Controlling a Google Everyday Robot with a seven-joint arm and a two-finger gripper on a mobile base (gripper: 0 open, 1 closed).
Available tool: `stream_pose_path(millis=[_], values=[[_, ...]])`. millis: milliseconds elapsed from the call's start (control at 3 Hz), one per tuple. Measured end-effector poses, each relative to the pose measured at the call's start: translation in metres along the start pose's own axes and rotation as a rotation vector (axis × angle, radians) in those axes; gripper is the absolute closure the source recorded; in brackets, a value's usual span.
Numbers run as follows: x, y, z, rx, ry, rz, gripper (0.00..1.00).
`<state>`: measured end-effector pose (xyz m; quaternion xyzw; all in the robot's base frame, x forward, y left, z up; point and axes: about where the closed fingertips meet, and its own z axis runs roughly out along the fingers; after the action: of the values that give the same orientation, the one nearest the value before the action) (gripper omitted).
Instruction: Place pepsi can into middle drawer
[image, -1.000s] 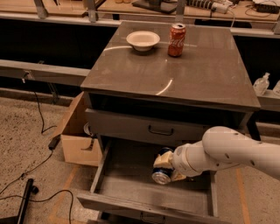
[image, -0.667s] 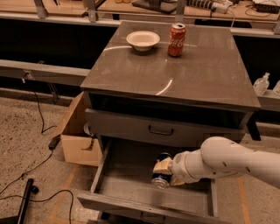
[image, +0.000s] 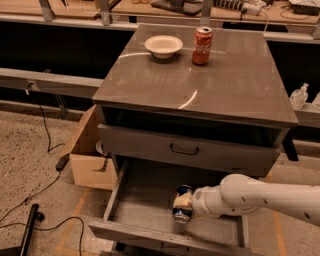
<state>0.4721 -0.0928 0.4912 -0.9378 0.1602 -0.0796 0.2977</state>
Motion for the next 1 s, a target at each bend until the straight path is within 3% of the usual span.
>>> stream_pose_path(millis=[333,1000], values=[[0.002,0.018,0.027,-0.039,0.014,-0.004,0.82],[0.014,0.022,0.062,-0.048,0.019,-0.020,0.36]])
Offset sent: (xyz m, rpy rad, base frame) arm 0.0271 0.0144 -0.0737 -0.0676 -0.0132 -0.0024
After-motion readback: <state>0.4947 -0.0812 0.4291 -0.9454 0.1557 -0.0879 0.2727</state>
